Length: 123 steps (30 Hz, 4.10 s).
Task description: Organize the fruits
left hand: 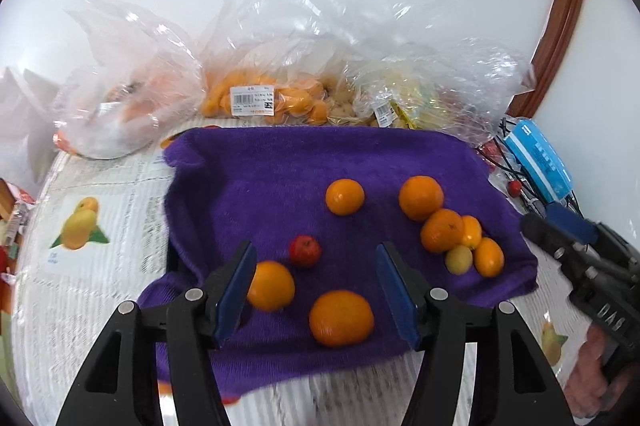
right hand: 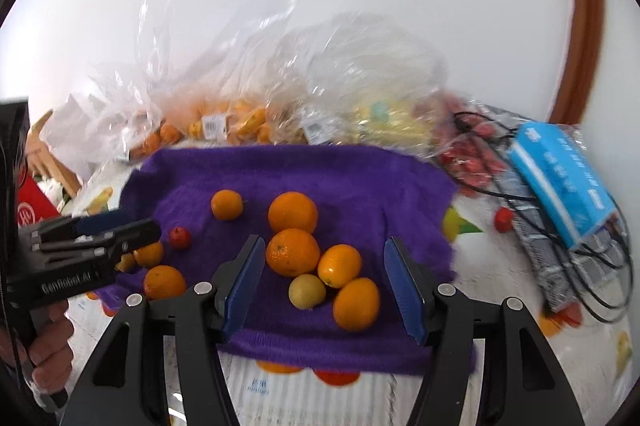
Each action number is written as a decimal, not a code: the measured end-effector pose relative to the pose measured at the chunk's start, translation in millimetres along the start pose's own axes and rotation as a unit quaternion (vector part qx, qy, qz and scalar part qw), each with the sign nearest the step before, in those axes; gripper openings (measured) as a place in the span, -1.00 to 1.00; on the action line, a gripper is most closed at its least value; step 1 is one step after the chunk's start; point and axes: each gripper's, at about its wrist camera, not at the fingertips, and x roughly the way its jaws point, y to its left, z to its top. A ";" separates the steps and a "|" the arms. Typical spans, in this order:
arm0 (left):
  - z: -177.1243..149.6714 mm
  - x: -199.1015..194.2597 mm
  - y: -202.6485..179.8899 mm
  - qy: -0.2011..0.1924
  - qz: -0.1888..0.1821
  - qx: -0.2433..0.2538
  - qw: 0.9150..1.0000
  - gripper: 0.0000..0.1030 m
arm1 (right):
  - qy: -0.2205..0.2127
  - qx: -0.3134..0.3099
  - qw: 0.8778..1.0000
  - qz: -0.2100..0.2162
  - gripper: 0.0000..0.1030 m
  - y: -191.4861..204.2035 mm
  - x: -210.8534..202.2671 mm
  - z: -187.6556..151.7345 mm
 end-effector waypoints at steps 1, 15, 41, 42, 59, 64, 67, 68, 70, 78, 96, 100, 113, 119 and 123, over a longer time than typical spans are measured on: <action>-1.9 -8.0 -1.8 -0.002 0.003 0.000 1.000 0.23 | -0.003 0.007 1.000 -0.004 0.19 -1.7 -8.8 0.4; -45.4 -134.6 -21.6 -0.053 0.023 -0.009 0.998 0.74 | -0.013 0.045 0.998 -0.041 0.38 -3.0 -136.1 -18.5; -123.9 -255.3 -64.8 -0.128 0.040 0.012 0.991 1.00 | -0.086 0.046 0.994 -0.041 0.99 0.9 -286.2 -105.0; -124.5 -256.1 -65.7 -0.128 0.040 0.012 0.991 1.00 | -0.087 0.044 0.994 -0.043 0.99 0.9 -288.8 -106.4; -129.0 -254.0 -65.7 -0.123 0.040 0.012 0.992 1.00 | -0.082 0.043 0.994 -0.051 0.99 -1.8 -290.0 -114.1; -130.5 -254.3 -66.6 -0.123 0.040 0.013 0.992 1.00 | -0.081 0.044 0.994 -0.050 0.99 -2.0 -289.5 -114.9; -130.6 -254.2 -66.9 -0.123 0.039 0.013 0.992 1.00 | -0.081 0.043 0.995 -0.050 0.99 -2.0 -289.6 -115.0; -130.5 -254.3 -66.6 -0.123 0.039 0.013 0.992 1.00 | -0.081 0.043 0.994 -0.050 0.99 -1.9 -289.5 -115.1; -130.7 -254.3 -66.4 -0.123 0.037 0.013 0.992 1.00 | -0.081 0.043 0.995 -0.050 0.99 -2.0 -289.7 -115.1; -131.2 -254.3 -67.8 -0.125 0.037 0.010 0.991 1.00 | -0.084 0.043 0.994 -0.050 0.99 -1.3 -290.2 -115.0; -132.2 -252.9 -67.2 -0.124 0.036 0.009 0.992 1.00 | -0.084 0.045 0.994 -0.049 0.99 0.2 -291.2 -114.7; -133.0 -253.0 -68.0 -0.124 0.037 0.009 0.992 1.00 | -0.084 0.044 0.994 -0.049 0.99 0.9 -291.2 -114.3; -133.7 -251.1 -69.2 -0.123 0.035 0.010 0.992 1.00 | -0.084 0.044 0.994 -0.048 0.99 0.6 -291.8 -114.8; -135.0 -250.8 -70.0 -0.123 0.035 0.010 0.992 1.00 | -0.085 0.046 0.994 -0.048 0.99 0.5 -293.3 -114.9; -134.8 -250.9 -69.5 -0.123 0.034 0.011 0.992 1.00 | -0.086 0.045 0.994 -0.049 0.99 0.6 -293.4 -115.0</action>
